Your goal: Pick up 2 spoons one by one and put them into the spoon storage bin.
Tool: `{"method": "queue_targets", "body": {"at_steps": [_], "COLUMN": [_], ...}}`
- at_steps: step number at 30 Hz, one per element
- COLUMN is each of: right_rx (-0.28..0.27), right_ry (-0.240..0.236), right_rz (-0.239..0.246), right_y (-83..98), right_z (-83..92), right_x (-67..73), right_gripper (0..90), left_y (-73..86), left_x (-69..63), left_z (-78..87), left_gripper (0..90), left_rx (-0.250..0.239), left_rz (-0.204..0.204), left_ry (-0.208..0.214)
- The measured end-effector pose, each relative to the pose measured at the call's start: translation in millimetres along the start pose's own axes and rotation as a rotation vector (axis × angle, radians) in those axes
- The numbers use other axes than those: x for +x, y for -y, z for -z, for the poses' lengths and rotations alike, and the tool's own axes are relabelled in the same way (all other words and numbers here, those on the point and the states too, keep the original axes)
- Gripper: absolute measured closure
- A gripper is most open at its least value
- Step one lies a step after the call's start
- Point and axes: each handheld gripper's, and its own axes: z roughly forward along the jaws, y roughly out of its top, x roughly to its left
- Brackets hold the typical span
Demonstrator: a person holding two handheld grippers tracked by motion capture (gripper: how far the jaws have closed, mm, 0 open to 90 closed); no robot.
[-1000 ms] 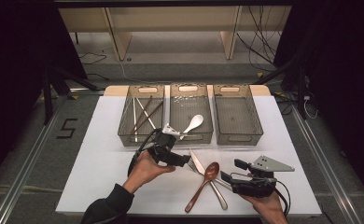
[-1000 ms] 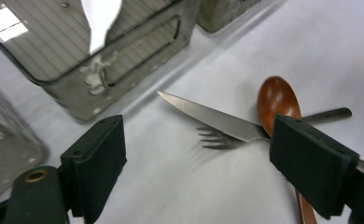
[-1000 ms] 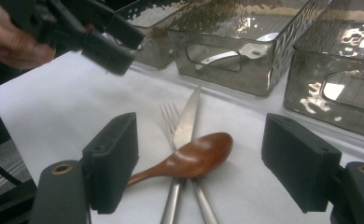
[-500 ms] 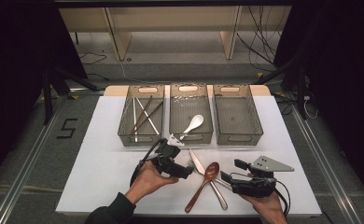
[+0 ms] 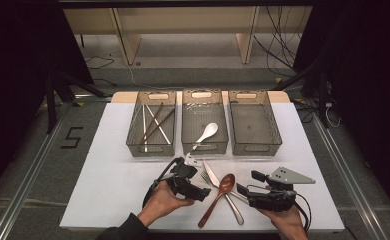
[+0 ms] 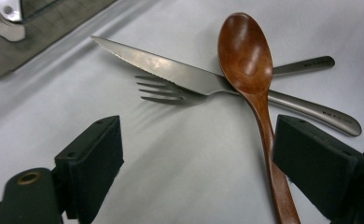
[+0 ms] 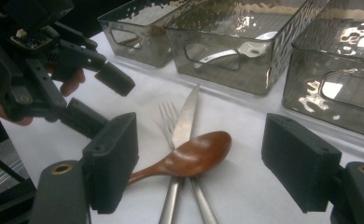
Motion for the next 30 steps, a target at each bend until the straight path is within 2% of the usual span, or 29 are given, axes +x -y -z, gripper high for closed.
{"method": "queue_targets", "body": {"at_steps": [13,16,30], "right_rx": [0.002,0.002,0.007], "right_ry": [0.000,-0.001,-0.003], "right_rz": [0.001,0.002,0.002], "right_y": [0.1,0.2,0.3], "right_z": [-0.1,-0.2,-0.7], "right_x": [0.1,0.5,0.7], "right_gripper": [27.9,27.9,27.9], "left_y": [5.0,5.6,7.5], "left_x": [-17.4,-19.9,-35.2], "left_z": [-14.5,-17.5,-33.0], "left_gripper": [16.9,18.2,38.3], "left_rx": [0.045,0.044,0.071], "left_rz": [-0.040,-0.037,-0.099], "left_ry": [0.028,0.043,0.066]}}
